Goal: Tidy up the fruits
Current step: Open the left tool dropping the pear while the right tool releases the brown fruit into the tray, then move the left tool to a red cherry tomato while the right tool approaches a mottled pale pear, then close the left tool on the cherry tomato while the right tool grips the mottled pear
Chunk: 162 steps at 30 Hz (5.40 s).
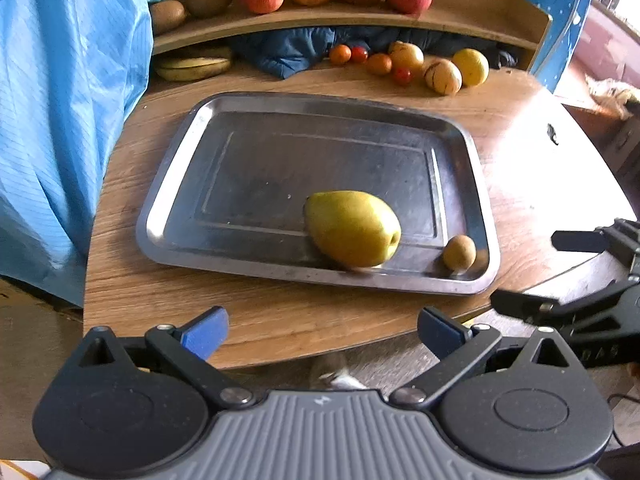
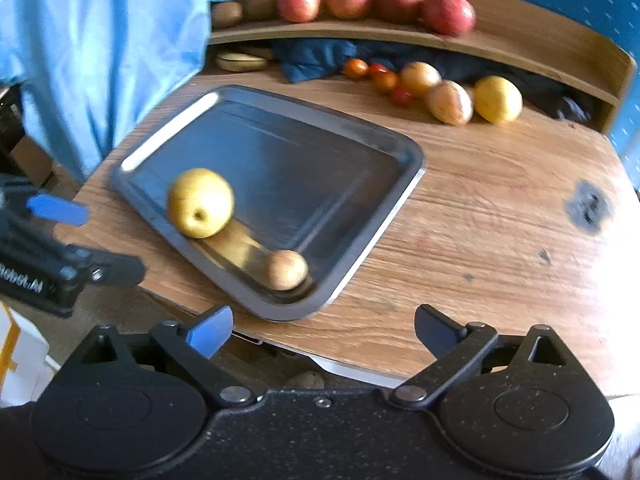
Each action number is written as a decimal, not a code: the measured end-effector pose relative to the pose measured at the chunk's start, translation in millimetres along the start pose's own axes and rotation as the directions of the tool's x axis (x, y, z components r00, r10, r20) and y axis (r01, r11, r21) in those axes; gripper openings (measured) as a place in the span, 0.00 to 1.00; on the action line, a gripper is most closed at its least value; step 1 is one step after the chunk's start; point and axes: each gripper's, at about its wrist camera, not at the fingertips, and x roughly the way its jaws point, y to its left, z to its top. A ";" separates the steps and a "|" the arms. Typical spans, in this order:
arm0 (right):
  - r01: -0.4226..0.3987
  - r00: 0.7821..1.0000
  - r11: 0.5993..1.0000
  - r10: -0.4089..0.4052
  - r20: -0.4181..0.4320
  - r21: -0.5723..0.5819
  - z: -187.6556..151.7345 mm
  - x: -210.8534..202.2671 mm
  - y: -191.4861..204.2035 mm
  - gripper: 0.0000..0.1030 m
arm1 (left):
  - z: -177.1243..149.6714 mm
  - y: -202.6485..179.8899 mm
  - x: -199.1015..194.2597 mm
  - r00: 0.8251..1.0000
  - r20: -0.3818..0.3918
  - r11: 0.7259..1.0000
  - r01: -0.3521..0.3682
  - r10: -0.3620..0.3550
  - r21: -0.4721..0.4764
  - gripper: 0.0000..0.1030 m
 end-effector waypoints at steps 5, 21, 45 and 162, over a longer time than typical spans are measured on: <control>0.004 1.000 0.999 -0.004 -0.003 0.049 2.8 1.2 -10.7 0.99 | 9.3 -0.3 5.2 0.999 -0.040 0.999 -0.035 0.037 0.039 1.00; 0.047 0.998 0.989 -0.054 0.044 0.142 48.1 18.1 -35.9 0.99 | 89.1 17.6 25.1 1.000 -0.014 0.997 -0.003 0.004 0.082 1.00; 0.215 0.962 0.944 -0.249 0.114 0.249 95.2 51.2 -57.5 0.99 | 199.4 -11.4 89.7 0.990 0.001 0.972 0.138 -0.141 0.189 1.00; 0.202 0.965 0.971 -0.220 0.142 0.128 150.4 126.8 -94.3 0.50 | 244.5 -41.0 166.4 0.933 -0.034 0.926 0.350 -0.358 -0.142 0.23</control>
